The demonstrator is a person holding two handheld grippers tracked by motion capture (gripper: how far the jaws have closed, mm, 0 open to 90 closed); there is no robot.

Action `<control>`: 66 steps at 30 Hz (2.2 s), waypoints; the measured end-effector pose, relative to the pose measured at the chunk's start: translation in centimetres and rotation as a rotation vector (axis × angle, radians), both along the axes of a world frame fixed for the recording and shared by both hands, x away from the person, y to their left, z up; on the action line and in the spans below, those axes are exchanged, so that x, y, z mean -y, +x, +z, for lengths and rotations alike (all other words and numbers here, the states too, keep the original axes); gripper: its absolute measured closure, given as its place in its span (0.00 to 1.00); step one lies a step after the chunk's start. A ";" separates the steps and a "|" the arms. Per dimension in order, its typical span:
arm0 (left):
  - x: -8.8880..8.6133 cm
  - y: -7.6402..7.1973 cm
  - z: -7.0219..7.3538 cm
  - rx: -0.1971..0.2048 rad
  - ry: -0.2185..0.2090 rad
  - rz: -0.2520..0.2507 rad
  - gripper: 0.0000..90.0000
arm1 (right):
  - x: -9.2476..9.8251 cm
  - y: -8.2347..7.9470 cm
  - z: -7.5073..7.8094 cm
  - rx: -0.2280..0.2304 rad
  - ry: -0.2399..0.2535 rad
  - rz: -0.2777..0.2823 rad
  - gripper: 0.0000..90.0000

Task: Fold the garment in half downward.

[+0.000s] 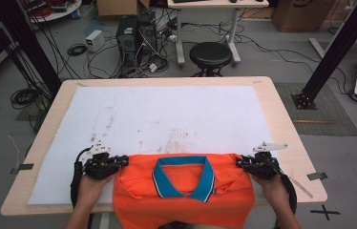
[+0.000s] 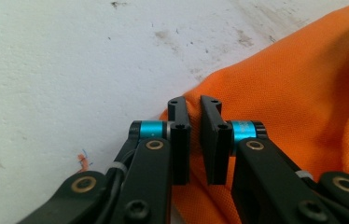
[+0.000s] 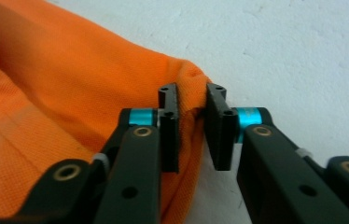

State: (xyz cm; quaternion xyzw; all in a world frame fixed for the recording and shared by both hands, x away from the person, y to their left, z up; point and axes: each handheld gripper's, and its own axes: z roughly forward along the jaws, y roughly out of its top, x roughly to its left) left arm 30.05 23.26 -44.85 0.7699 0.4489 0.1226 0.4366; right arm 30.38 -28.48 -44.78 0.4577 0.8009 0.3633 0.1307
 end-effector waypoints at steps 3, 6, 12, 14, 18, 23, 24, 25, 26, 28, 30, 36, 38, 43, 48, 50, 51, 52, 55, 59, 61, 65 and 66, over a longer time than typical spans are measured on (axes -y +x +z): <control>-0.1 0.9 0.3 0.016 -0.039 0.023 0.94 | -0.4 0.5 0.6 0.018 -0.021 0.021 0.92; -0.3 2.3 0.8 0.012 -0.077 0.019 0.94 | -0.6 1.6 1.3 0.043 -0.016 0.010 0.93; -1.3 5.7 1.9 0.011 -0.132 0.049 0.94 | -0.9 5.3 2.4 0.070 0.005 -0.033 0.93; -1.4 6.9 2.1 0.018 -0.151 0.056 0.94 | -1.1 6.6 2.7 0.070 0.014 -0.050 0.93; -1.4 8.7 2.4 0.043 -0.172 0.067 0.93 | -1.7 8.9 3.1 0.080 -0.012 -0.066 0.93; -1.5 10.5 2.6 0.080 -0.191 0.084 0.93 | -2.2 11.3 3.7 0.097 -0.010 -0.093 0.93; -1.6 10.8 2.5 0.080 -0.199 0.088 0.93 | -2.3 11.7 3.8 0.099 -0.017 -0.096 0.93; -1.7 11.2 2.5 0.076 -0.196 0.091 0.93 | -2.4 12.1 3.9 0.105 -0.024 -0.097 0.93; -1.7 11.5 2.4 0.080 -0.194 0.093 0.93 | -2.5 12.5 4.0 0.112 -0.030 -0.098 0.93; -1.7 12.1 2.5 0.086 -0.206 0.096 0.93 | -2.7 13.4 4.2 0.109 -0.038 -0.114 0.93; -1.7 12.5 2.4 0.109 -0.201 0.102 0.93 | -2.8 13.9 4.3 0.109 -0.036 -0.129 0.93; -1.7 12.5 1.6 0.106 -0.194 0.098 0.90 | -3.1 14.5 3.5 0.089 -0.032 -0.164 0.89; -1.7 12.2 1.9 0.133 -0.192 0.112 0.81 | -3.3 14.4 3.4 0.075 -0.011 -0.180 0.78; -2.1 10.9 3.1 0.200 -0.221 0.084 0.66 | -3.0 13.4 4.0 0.123 0.042 -0.217 0.52; -0.9 10.2 3.2 0.160 -0.228 -0.018 0.58 | -3.1 12.1 4.5 0.120 0.087 -0.151 0.48; -0.3 9.9 2.7 0.127 -0.216 -0.040 0.55 | -3.5 11.6 4.5 0.109 0.095 -0.099 0.48; 0.1 9.8 2.4 0.107 -0.210 -0.049 0.54 | -3.8 11.5 4.3 0.104 0.075 -0.080 0.48; 0.4 9.7 2.1 0.081 -0.198 -0.051 0.53 | -4.0 11.3 4.1 0.095 0.059 -0.061 0.48; 1.1 9.1 1.4 0.038 -0.184 -0.075 0.53 | -4.2 11.1 3.2 0.064 0.025 -0.044 0.50; 1.5 8.5 1.0 0.025 -0.108 -0.085 0.77 | -3.5 10.5 2.7 0.045 0.027 -0.026 0.82; 1.7 8.1 1.1 0.034 -0.081 -0.087 0.93 | -3.2 10.1 2.6 0.039 0.018 -0.001 0.94; 1.9 7.3 1.3 0.073 -0.077 -0.081 0.96 | -2.7 9.4 2.3 0.040 0.027 0.019 1.00; 1.9 7.0 1.5 0.090 -0.085 -0.087 0.97 | -2.6 9.3 2.3 0.037 0.028 0.023 1.00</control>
